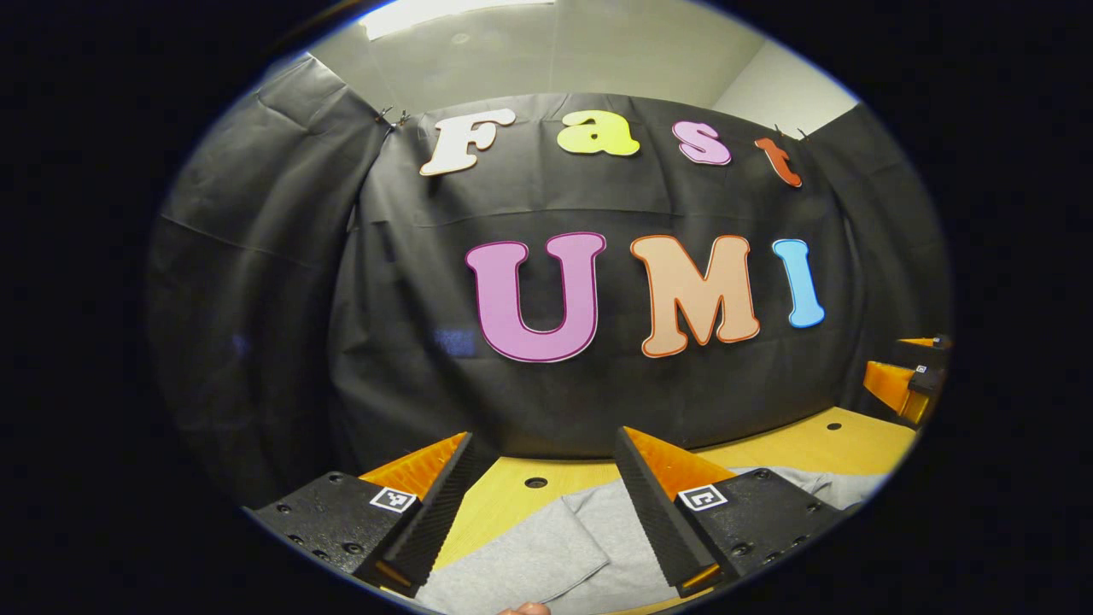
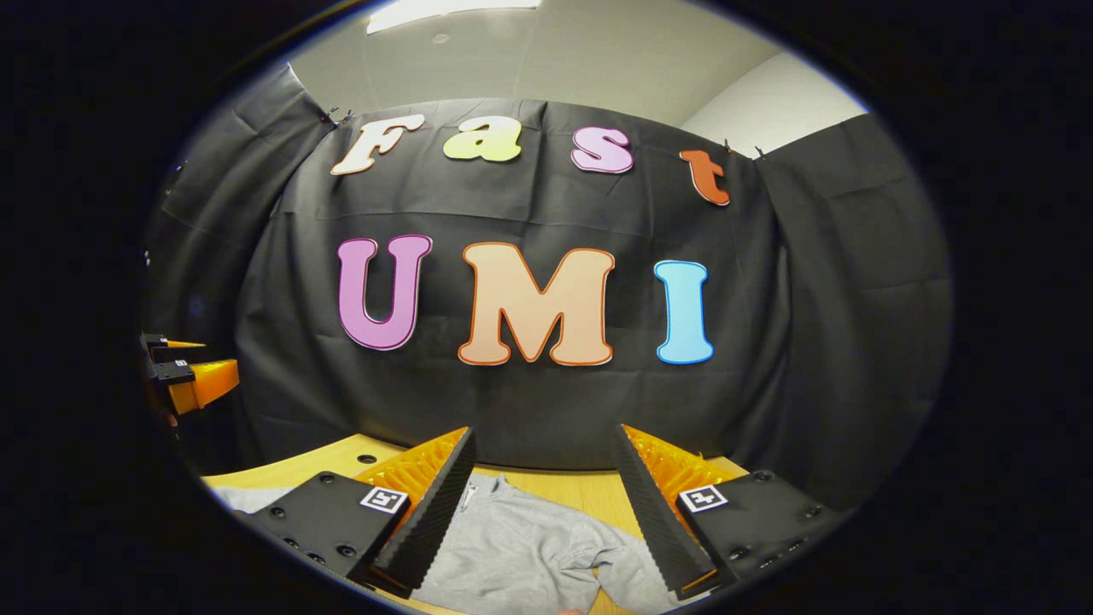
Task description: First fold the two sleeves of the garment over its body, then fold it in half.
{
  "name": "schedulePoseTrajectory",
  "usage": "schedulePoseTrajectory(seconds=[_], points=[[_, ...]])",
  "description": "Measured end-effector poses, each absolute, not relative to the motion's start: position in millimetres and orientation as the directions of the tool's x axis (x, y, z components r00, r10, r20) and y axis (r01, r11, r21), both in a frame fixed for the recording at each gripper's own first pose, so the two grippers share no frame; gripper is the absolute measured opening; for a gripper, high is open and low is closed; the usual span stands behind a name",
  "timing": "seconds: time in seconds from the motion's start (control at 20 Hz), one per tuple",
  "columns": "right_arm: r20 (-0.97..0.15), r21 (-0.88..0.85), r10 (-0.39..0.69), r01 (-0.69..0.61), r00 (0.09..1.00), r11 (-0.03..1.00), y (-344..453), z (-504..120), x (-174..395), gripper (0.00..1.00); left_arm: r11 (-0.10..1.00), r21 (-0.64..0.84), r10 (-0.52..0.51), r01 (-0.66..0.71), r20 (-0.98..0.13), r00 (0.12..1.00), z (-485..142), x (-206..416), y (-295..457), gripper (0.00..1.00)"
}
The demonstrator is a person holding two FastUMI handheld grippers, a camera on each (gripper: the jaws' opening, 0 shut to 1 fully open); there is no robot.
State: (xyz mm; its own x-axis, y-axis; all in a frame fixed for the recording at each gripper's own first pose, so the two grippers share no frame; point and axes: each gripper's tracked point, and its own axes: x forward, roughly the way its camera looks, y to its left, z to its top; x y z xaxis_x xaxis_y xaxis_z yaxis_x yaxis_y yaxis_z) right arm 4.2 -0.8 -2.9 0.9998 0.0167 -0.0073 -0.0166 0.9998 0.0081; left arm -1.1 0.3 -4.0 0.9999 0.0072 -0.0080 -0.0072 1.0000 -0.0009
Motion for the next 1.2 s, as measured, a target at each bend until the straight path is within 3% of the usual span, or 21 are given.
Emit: schedulePoseTrajectory(seconds=[0.55, 0.8, 1.2], points=[[-0.005, -0.013, 0.002, -0.002, 1.000, 1.000, -9, -2, 3, 0.99, 1.000, 0.002, 0.011, -0.011, -0.003, 1.000, -7, -1, 2, 0.95], [-0.014, -0.064, -0.066, 0.065, 0.998, 0.996, -50, -6, 5, 0.99, 1.000, -0.006, -0.007, 0.007, -0.002, 1.000, -6, 3, -8, 0.95], [-0.122, -0.121, -0.190, 0.176, 0.974, 0.977, -133, -44, -5, 0.99, 0.999, -0.006, -0.031, 0.031, -0.011, 0.999, -10, 7, -21, 0.95]])
